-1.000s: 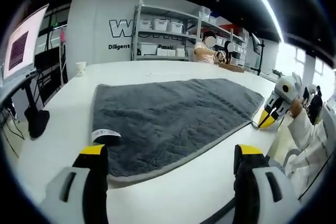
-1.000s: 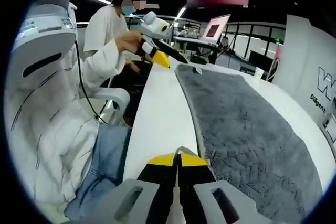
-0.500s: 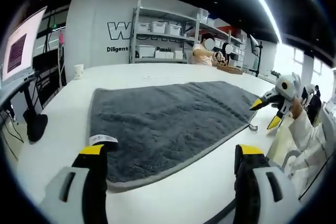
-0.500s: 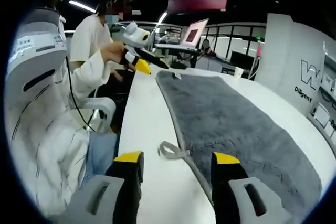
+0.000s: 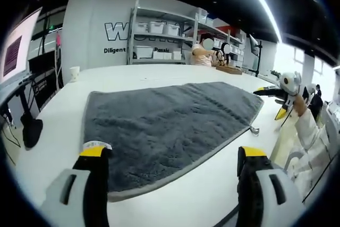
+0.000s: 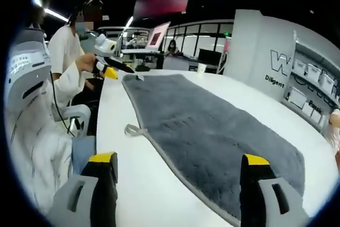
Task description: Open the folded towel by lifting each exposed corner and separating the folded layers until the towel lies flat within the target outline without major curled edges
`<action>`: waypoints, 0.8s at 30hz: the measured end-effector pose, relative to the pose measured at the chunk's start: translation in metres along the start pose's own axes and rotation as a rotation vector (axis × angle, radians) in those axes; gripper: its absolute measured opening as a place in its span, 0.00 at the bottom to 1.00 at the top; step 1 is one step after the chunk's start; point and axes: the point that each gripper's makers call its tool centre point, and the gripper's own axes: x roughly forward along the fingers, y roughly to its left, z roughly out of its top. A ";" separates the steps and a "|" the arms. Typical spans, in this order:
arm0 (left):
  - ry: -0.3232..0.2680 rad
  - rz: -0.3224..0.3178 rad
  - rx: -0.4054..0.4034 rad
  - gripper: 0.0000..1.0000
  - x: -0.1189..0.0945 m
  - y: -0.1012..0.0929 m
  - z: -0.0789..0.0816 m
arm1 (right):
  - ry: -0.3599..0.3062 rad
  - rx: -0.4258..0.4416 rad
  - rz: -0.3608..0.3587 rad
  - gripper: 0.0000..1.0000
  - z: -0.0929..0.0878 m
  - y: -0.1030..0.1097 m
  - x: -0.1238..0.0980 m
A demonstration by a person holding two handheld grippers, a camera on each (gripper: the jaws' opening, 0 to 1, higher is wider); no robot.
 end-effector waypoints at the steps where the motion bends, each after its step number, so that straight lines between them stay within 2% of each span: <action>1: -0.001 0.000 0.000 0.99 0.001 0.000 0.000 | 0.004 0.013 -0.017 0.98 -0.003 -0.005 -0.006; 10: 0.001 -0.011 0.005 0.99 0.007 -0.005 0.003 | 0.054 0.040 -0.153 0.99 -0.029 -0.048 -0.051; 18: 0.007 -0.019 0.013 0.99 0.011 -0.007 0.004 | 0.107 0.079 -0.228 0.98 -0.056 -0.077 -0.079; 20: 0.008 -0.022 0.012 0.99 0.012 -0.008 0.004 | 0.141 0.076 -0.231 0.93 -0.065 -0.081 -0.085; 24: 0.012 -0.021 0.009 0.99 0.013 -0.008 0.003 | 0.210 0.079 -0.210 0.76 -0.081 -0.082 -0.092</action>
